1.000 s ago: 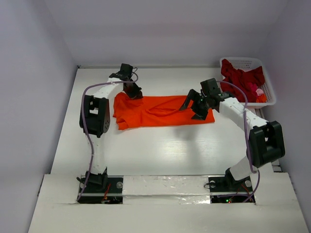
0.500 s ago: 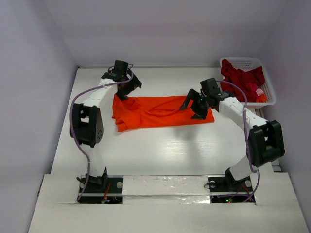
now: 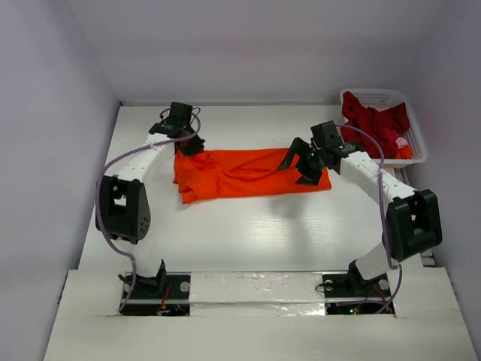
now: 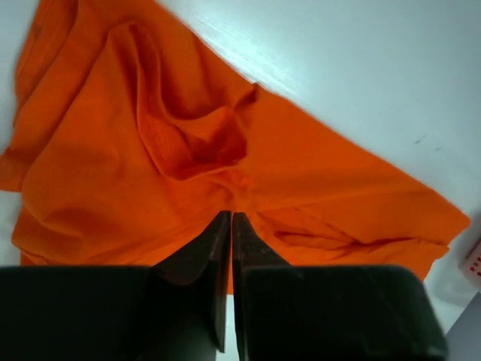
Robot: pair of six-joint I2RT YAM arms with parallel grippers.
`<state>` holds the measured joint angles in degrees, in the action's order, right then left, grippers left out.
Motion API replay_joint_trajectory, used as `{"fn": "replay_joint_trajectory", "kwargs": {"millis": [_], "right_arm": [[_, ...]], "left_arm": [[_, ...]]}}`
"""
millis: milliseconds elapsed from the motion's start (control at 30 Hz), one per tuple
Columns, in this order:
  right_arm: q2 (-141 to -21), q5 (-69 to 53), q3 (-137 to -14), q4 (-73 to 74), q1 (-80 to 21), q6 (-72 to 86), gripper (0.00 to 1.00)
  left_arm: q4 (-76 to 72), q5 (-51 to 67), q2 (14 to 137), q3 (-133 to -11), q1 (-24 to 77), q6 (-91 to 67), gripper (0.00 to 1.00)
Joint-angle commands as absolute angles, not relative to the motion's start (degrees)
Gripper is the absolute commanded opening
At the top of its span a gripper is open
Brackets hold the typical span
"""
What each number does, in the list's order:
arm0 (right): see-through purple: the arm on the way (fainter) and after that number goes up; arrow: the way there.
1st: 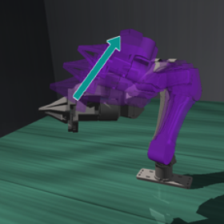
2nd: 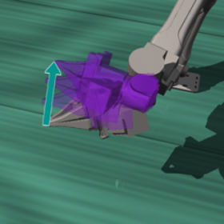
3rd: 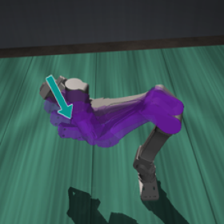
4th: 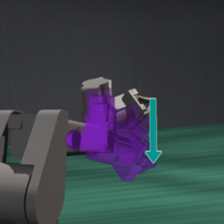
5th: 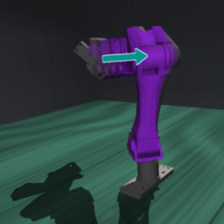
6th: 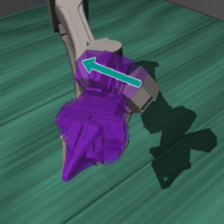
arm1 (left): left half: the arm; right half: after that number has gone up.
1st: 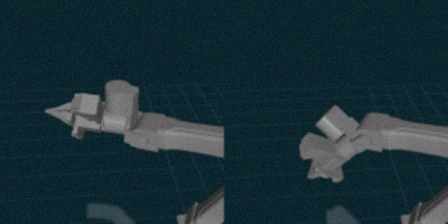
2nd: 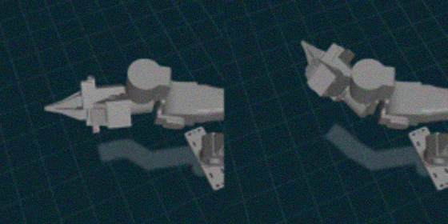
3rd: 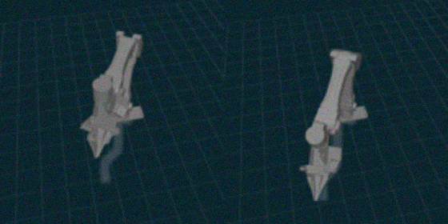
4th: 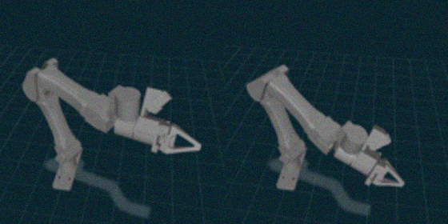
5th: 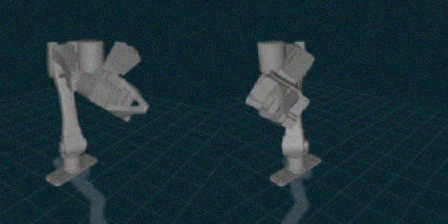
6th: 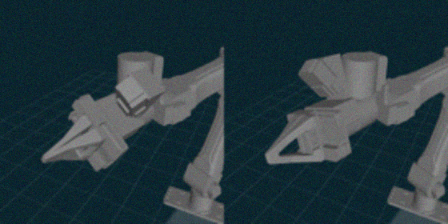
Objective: Fold and stack the t-shirts
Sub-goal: Fold the other side of the tshirt into a rectangle
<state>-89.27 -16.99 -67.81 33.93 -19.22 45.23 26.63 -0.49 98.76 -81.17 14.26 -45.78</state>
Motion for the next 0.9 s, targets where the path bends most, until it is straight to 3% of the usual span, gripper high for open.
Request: {"fn": "replay_joint_trajectory", "kwargs": {"millis": [0,433,867], "right_arm": [[-86.7,-17.4,-67.5,31.8,-19.6,45.5,0.91],[-86.7,-17.5,-67.3,31.8,-19.6,45.4,0.91],[-87.6,-17.8,-67.1,31.5,-19.6,45.3,0.91]], "left_arm": [[26.7,-0.3,99.2,-79.1,14.9,-45.4,0.00],[27.9,-0.5,107.5,-80.9,15.5,-44.6,0.00],[29.2,-2.5,106.8,-80.1,15.5,-43.6,0.00]]}}
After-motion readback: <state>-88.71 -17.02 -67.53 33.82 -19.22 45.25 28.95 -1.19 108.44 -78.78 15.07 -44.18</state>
